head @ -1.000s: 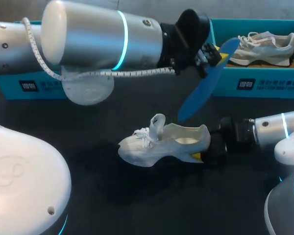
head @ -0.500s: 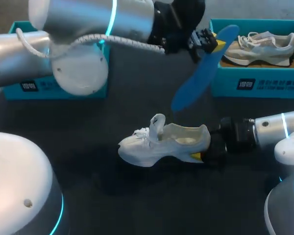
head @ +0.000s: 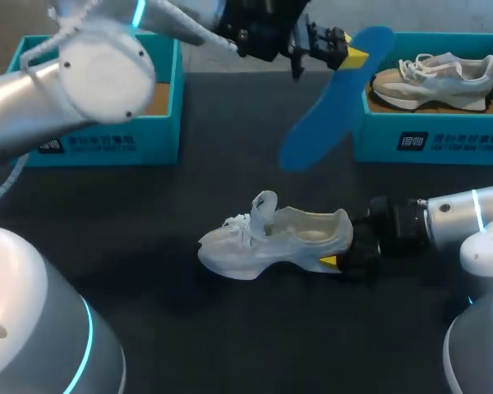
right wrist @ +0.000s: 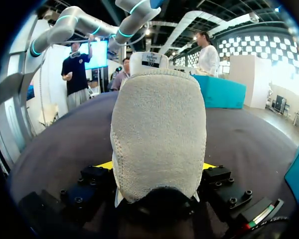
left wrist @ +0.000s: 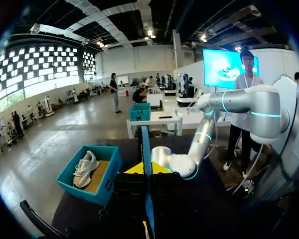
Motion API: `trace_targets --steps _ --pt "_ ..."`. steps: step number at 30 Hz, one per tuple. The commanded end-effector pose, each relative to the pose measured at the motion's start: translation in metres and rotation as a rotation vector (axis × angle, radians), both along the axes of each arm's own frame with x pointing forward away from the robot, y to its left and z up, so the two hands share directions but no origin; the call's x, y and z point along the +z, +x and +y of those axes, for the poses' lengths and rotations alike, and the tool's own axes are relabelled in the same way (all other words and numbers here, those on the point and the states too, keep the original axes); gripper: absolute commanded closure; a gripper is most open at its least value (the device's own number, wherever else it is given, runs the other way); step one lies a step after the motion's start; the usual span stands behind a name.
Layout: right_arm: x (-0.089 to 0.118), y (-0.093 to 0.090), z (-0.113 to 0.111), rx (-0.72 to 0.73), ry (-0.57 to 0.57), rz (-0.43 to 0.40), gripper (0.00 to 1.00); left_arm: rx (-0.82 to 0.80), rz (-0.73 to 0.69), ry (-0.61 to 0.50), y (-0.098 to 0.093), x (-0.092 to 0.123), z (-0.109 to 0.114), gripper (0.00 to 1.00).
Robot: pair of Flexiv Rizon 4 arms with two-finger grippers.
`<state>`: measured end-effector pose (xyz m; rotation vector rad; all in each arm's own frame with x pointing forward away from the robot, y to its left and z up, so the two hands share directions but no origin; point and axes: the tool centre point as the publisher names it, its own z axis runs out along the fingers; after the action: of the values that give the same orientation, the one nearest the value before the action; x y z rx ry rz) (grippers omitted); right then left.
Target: Take the shoe out of the shoebox, open the shoe tongue, remove and reinsert the insole, then place the shoe into the shoebox
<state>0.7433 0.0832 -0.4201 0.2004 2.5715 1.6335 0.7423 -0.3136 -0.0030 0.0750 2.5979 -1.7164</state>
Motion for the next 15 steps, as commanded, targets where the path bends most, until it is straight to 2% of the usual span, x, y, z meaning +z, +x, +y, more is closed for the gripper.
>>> trace_targets --steps 1,9,15 --pt "0.001 0.000 0.001 -0.001 -0.005 0.000 1.00 -0.142 0.045 0.000 -0.001 0.005 0.011 1.00" --pt "0.001 0.000 0.001 -0.001 -0.005 0.000 1.00 -0.157 0.028 -0.024 -0.004 0.018 0.018 1.00" --pt "0.001 0.000 0.001 -0.001 -0.005 0.000 1.00 -0.172 0.013 -0.093 -0.007 0.027 0.028 1.00"
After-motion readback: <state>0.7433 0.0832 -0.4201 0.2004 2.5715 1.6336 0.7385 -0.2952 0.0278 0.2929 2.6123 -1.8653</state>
